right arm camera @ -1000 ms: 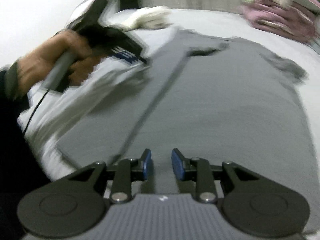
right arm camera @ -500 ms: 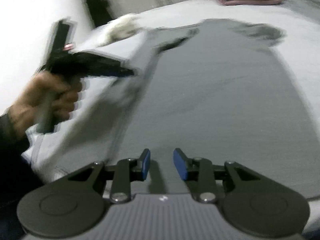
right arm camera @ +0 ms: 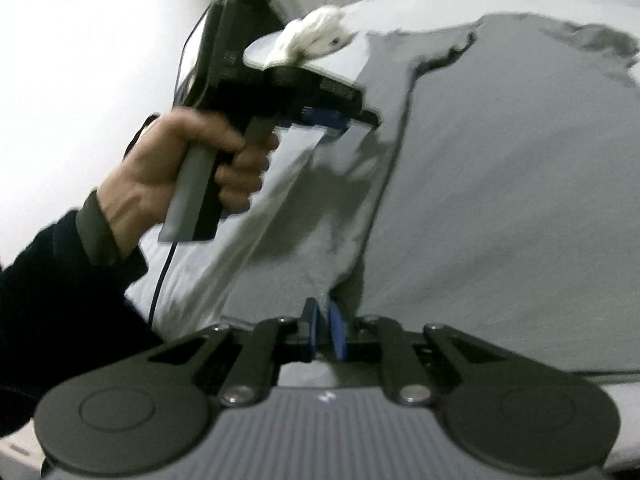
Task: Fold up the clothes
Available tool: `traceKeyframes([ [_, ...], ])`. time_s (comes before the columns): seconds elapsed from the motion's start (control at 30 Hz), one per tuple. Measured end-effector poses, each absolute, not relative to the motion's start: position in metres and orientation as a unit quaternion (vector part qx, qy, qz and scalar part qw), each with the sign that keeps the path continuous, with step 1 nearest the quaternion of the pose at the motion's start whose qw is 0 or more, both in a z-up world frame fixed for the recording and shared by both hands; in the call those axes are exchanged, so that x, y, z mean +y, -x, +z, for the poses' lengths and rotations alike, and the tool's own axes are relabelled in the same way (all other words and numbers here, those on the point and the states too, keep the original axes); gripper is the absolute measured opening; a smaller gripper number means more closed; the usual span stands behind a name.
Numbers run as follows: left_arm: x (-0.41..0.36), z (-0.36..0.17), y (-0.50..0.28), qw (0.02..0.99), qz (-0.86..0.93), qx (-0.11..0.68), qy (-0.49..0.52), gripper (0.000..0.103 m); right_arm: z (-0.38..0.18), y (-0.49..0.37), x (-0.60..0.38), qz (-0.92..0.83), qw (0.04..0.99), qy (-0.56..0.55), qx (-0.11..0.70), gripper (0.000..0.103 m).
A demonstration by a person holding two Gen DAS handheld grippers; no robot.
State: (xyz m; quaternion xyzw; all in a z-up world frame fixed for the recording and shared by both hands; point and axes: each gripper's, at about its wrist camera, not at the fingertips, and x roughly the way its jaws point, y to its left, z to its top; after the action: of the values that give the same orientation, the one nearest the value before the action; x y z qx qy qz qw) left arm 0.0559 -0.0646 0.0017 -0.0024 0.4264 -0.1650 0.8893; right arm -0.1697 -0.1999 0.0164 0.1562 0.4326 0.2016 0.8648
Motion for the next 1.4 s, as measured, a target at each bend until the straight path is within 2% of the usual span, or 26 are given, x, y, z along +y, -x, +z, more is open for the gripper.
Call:
traceKeyframes([
  [0.17, -0.069, 0.001, -0.054, 0.891, -0.164, 0.424, -0.013, 0.038, 0.005, 0.168, -0.2, 0.187, 0.859, -0.134, 0.458, 0.009],
  [0.27, -0.066, 0.004, -0.053, 0.892, -0.164, 0.421, -0.01, 0.038, 0.006, 0.169, -0.196, 0.2, 0.859, -0.126, 0.455, 0.014],
  [0.47, -0.058, 0.013, -0.052, 0.897, -0.165, 0.409, 0.011, 0.038, 0.008, 0.167, -0.199, 0.218, 0.853, -0.131, 0.455, 0.015],
  [0.53, -0.053, 0.013, -0.055, 0.898, -0.154, 0.412, 0.02, 0.038, 0.016, 0.16, -0.21, 0.212, 0.859, -0.144, 0.444, 0.023],
  [0.57, -0.051, 0.013, -0.057, 0.898, -0.147, 0.414, 0.023, 0.038, 0.02, 0.155, -0.216, 0.209, 0.861, -0.151, 0.438, 0.03],
  [0.6, -0.049, 0.012, -0.058, 0.897, -0.143, 0.416, 0.03, 0.038, 0.023, 0.146, -0.223, 0.206, 0.863, -0.159, 0.432, 0.031],
  [0.77, -0.047, 0.011, -0.058, 0.889, -0.154, 0.428, 0.045, 0.038, 0.029, 0.074, -0.258, 0.173, 0.867, -0.197, 0.423, 0.032],
  [0.83, -0.049, 0.011, -0.057, 0.889, -0.157, 0.429, 0.04, 0.038, 0.026, 0.035, -0.27, 0.159, 0.861, -0.226, 0.426, 0.038],
  [0.9, -0.048, 0.01, -0.059, 0.887, -0.156, 0.432, 0.042, 0.038, 0.024, -0.006, -0.279, 0.144, 0.857, -0.247, 0.429, 0.039],
  [1.1, -0.047, 0.005, -0.064, 0.88, -0.158, 0.444, 0.05, 0.038, 0.022, -0.124, -0.285, 0.094, 0.872, -0.208, 0.433, 0.047],
  [1.33, -0.043, 0.003, -0.067, 0.874, -0.17, 0.451, 0.055, 0.038, 0.0, -0.222, -0.287, 0.04, 0.878, -0.171, 0.446, 0.045],
  [1.37, -0.044, 0.002, -0.066, 0.874, -0.171, 0.451, 0.053, 0.038, -0.004, -0.23, -0.283, 0.037, 0.878, -0.163, 0.449, 0.035],
  [1.4, -0.044, 0.002, -0.066, 0.874, -0.172, 0.451, 0.052, 0.038, -0.007, -0.236, -0.278, 0.039, 0.88, -0.15, 0.449, 0.019],
])
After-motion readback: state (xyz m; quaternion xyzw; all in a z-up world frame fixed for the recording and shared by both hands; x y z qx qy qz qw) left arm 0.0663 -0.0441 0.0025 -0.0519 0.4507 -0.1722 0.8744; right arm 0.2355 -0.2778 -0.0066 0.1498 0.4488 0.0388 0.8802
